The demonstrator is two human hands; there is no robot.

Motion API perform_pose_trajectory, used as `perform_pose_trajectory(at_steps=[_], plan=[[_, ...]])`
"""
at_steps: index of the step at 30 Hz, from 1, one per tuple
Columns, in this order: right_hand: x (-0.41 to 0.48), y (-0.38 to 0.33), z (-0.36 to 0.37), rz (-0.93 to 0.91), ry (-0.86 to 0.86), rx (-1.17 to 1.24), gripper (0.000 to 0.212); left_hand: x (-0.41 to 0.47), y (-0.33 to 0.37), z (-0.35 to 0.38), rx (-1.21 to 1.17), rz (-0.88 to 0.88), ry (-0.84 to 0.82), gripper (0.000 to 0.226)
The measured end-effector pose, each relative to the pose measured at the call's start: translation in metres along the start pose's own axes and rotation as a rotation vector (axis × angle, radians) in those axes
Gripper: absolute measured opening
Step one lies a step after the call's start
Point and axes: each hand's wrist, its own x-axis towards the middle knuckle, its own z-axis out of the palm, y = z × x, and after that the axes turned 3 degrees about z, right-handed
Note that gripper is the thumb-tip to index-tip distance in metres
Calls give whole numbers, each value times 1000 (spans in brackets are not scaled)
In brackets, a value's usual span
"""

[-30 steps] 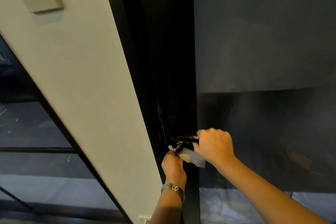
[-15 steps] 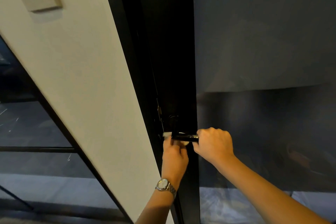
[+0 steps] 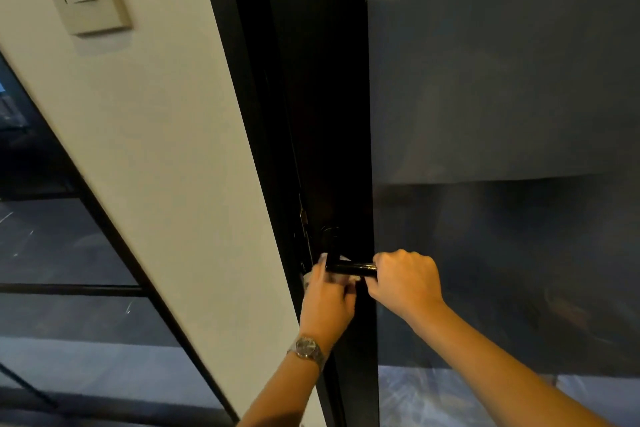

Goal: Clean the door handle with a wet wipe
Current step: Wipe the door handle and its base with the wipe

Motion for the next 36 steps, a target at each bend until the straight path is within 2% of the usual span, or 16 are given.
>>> perform_pose_trajectory(at_steps=[1, 3, 5, 7, 13, 17, 20, 23, 27, 29, 36], plan=[[0, 0, 0, 2, -1, -5, 30, -3, 3, 3, -56, -64, 75, 25], [1, -1, -1, 12, -3, -13, 30, -10, 8, 8, -46, -20, 124, 30], [1, -2, -1, 20, -1, -21, 30, -9, 2, 8, -11, 65, 44, 30], [0, -2, -1, 29, -1, -33, 29, -4, -2, 3, -104, 17, 13, 26], [0, -2, 1, 31, 9, -37, 28, -2, 22, 9, -582, -647, 392, 19], [1, -2, 1, 36, -12, -38, 28, -6, 24, 16, -1143, -1188, 403, 15], [2, -2, 1, 31, -18, -48, 30, -1, 30, 8, -1441, -1324, 426, 13], [2, -1, 2, 28, -9, -45, 30, 0, 24, 6, -1441, -1229, 397, 16], [2, -1, 2, 35, 4, -37, 30, -8, 20, 10, -846, -854, 392, 16], [2, -1, 1, 39, 3, -37, 29, -12, 21, 8, -712, -710, 400, 11], [1, -2, 3, 39, 3, -36, 28, -13, 12, 6, -512, -558, 316, 16]])
